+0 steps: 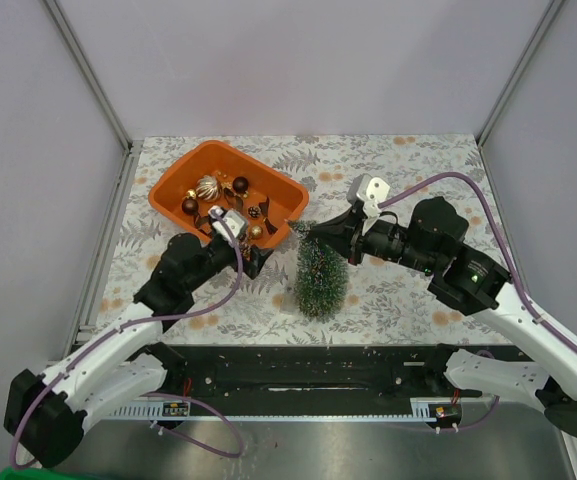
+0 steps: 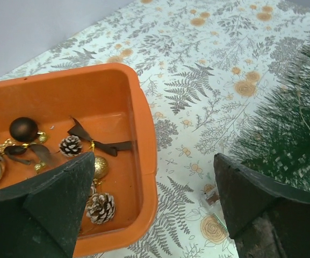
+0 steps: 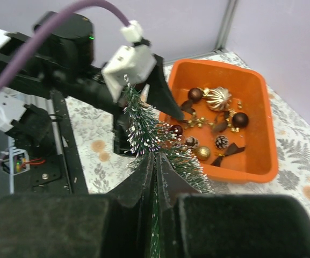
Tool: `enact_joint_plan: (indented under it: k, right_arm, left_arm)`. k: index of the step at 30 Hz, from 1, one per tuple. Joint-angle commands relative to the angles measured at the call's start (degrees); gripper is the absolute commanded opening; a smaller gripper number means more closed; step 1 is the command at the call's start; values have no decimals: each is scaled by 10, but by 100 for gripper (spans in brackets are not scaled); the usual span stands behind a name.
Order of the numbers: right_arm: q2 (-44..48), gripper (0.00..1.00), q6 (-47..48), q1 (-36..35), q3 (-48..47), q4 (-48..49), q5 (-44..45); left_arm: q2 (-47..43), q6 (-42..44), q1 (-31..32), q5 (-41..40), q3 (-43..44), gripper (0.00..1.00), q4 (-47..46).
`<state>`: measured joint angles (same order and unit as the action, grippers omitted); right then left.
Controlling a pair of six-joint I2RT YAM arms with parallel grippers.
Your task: Decorate the small christmas tree
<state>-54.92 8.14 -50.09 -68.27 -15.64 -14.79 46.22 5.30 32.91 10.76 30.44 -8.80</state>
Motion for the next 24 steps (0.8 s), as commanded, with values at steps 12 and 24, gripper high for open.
enact_joint_plan:
  k: [12, 24]
  right_arm:
    - [-2, 8, -44, -5, 24, 43, -38]
    - [15, 8, -56, -5, 47, 45, 13]
  left_arm:
    - [121, -13, 44, -74, 105, 99, -87]
    - [-17, 75, 10, -45, 28, 99, 17]
